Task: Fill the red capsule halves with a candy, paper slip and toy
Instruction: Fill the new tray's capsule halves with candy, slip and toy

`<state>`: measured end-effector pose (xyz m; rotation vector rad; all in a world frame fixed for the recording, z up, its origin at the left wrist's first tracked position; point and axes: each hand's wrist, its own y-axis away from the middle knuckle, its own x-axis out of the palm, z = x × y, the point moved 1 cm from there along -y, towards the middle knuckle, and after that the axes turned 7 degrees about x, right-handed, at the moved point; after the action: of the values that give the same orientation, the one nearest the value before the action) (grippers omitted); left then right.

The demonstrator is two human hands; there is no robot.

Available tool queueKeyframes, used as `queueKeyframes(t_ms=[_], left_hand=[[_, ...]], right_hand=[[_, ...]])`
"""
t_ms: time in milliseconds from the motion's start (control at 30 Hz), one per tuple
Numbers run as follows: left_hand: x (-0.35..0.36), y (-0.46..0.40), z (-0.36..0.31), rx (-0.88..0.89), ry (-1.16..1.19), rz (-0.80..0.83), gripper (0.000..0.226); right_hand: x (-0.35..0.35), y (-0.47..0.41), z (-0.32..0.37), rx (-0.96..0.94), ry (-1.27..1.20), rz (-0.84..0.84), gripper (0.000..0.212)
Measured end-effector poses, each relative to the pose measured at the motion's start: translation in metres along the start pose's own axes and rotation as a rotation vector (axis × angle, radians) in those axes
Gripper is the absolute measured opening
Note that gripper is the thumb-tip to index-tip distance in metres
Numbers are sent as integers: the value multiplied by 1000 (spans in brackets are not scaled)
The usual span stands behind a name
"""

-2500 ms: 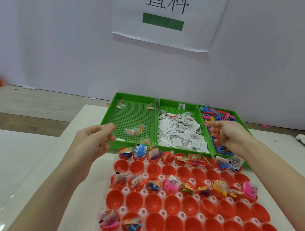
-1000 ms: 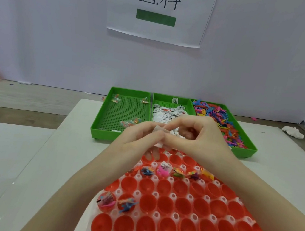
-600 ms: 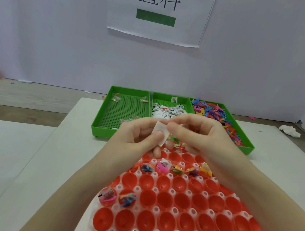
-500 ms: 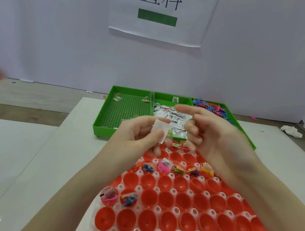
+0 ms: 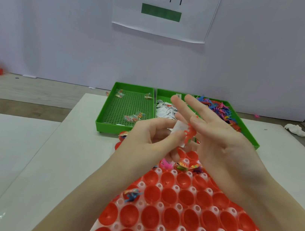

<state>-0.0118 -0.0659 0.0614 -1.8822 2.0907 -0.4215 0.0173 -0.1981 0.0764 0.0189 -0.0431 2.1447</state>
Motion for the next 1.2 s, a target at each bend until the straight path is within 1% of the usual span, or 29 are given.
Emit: queueKeyframes(t_ms=[100,233,400,467,533,567,633,700,833,900,933,1033,1100,1200], left_hand=[[-3,1,-2,-18,50,62,18],[-12,2,-2,-85,99,151,25],[-13,2,-4,-128,94,174,27],[-11,2,-4,-116,50,170,27],[-11,1,-4,-94,3,141,27],[-12,1,-5,-77,-33,135,29],[-13,1,-5,-33,-138,145,31],[-14,1,-1,-13,-215,144,31],[-18,1,13,-123,-193,153,11],[-25,1,20,-187,-226,189,15],[-29,1,23,-214,-287,210,19],[-37,1,27,-239,-498,234,20],[-42,0,25,-203,-553,217,18],[-51,-1,22,-186,-612,210,16]], right_hand=[[2,0,-1,11,-9,3,60],[2,0,-5,10,-13,9,66],[7,-1,-6,28,-8,-48,62],[7,-3,-7,14,23,-100,65],[5,-4,-9,-24,75,-193,64],[4,-5,-9,-41,109,-234,60],[2,-4,-7,-54,172,-263,43],[1,-2,-7,-47,221,-255,30],[2,0,-12,-48,300,-187,23],[2,0,-17,-23,358,-162,20],[3,0,-21,-1,418,-167,18],[6,-2,-36,67,610,-166,18],[9,-2,-45,88,658,-148,19],[13,0,-57,87,716,-121,28]])
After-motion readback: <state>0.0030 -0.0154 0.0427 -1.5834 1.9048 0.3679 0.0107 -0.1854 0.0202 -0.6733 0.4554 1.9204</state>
